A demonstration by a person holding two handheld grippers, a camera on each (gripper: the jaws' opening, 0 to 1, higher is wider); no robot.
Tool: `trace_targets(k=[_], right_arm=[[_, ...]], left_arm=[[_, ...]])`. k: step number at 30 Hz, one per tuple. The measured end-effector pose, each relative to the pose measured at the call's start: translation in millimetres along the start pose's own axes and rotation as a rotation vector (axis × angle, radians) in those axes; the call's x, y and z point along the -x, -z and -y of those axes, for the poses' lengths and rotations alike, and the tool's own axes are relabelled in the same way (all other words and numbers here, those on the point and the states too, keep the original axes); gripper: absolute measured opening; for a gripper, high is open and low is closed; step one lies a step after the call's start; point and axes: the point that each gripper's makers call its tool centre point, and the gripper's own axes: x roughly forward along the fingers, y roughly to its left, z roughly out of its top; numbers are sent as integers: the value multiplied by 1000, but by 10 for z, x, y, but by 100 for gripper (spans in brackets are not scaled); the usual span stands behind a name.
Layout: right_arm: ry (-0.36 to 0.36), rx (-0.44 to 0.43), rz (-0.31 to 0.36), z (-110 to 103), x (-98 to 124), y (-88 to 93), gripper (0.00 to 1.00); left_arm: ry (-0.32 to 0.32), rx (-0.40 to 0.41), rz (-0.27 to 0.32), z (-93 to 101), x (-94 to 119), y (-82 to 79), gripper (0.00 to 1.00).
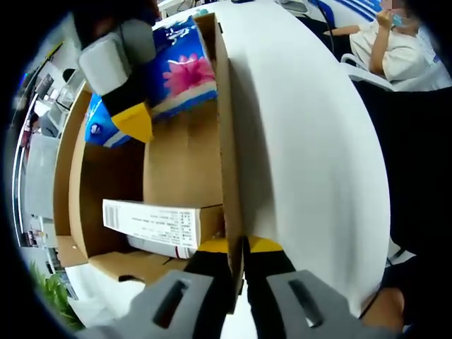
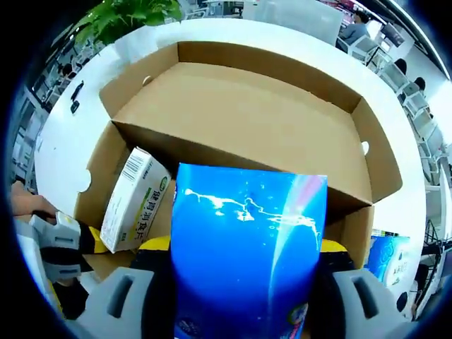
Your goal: Operate the shoe box by opening the lid, removing the specified soft item, and placing it in the target area until the item is outside and the box remains undamaged.
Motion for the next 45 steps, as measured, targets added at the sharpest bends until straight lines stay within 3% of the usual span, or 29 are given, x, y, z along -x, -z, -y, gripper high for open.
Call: trace_targets(k=[13,25,32,45], right_arm=[[-27,68,50,27,381,-85,76],[-33,125,100,72,693,13,75],[-61,144,122,189,911,147,75],[-98,142,170,643,1193,540,75]], left_arm=[[3,1,-2,40,2,20,4],[7,1,0,-14,-9,31,4],[5,3,-4,-55,-18,34,4],[10,3,0,-60,-5,-14,3]])
